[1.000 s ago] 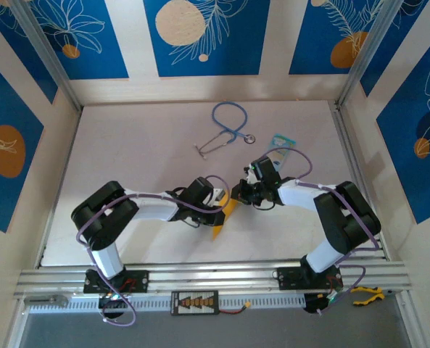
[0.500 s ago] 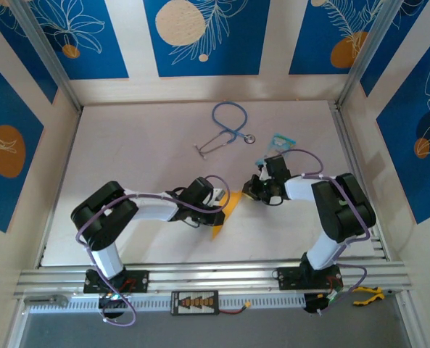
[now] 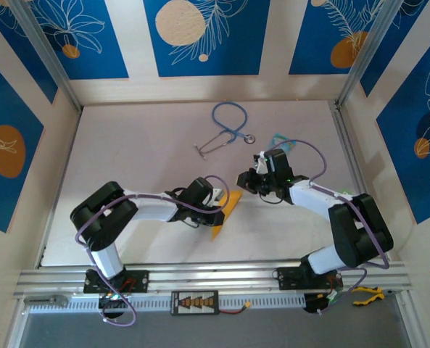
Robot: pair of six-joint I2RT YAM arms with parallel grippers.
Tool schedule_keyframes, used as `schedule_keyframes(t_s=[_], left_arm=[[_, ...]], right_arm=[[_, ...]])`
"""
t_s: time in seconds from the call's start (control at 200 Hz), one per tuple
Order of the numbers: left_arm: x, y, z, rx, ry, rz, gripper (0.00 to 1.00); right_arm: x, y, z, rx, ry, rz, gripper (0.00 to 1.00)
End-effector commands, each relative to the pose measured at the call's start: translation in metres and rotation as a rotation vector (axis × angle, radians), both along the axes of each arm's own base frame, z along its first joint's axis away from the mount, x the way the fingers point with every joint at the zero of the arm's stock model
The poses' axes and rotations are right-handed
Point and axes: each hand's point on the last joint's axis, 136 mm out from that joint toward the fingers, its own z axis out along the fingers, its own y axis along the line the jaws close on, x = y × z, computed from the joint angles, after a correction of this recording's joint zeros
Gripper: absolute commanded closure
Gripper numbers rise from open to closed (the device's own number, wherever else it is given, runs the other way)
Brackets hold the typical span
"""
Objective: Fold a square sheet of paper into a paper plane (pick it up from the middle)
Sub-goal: Fold the wing for the fifth time at the center of the table.
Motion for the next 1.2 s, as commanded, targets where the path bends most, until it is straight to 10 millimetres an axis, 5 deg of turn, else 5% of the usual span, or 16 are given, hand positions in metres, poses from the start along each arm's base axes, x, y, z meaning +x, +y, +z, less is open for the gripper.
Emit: schedule_keyframes(t_s=[0.0,0.445,0.775,1.196], left_arm=[[-0.021,0.034,-0.035,0.157,0.086,0.029,1.0],[-0.022,0.035,-0.036,0.16,0.094,0.034,1.0],[-0.022,0.033,-0.033,0.144,0.09,0.028,1.0],[-0.029,0.023,-0.01,0.063,0.099,-0.017,0.99]], right_arm=[[-0.026,0.008,-0.018,-0.019,0.065,0.079,0.89],[-0.04,0.044,-0.037,0.03,0.15,0.214,0.92],[-0.04,0.005,-0.09,-0.129,0.263,0.063,0.92],[-0.044,-0.007,-0.101,-0.182,0.306,0.015,0.95]])
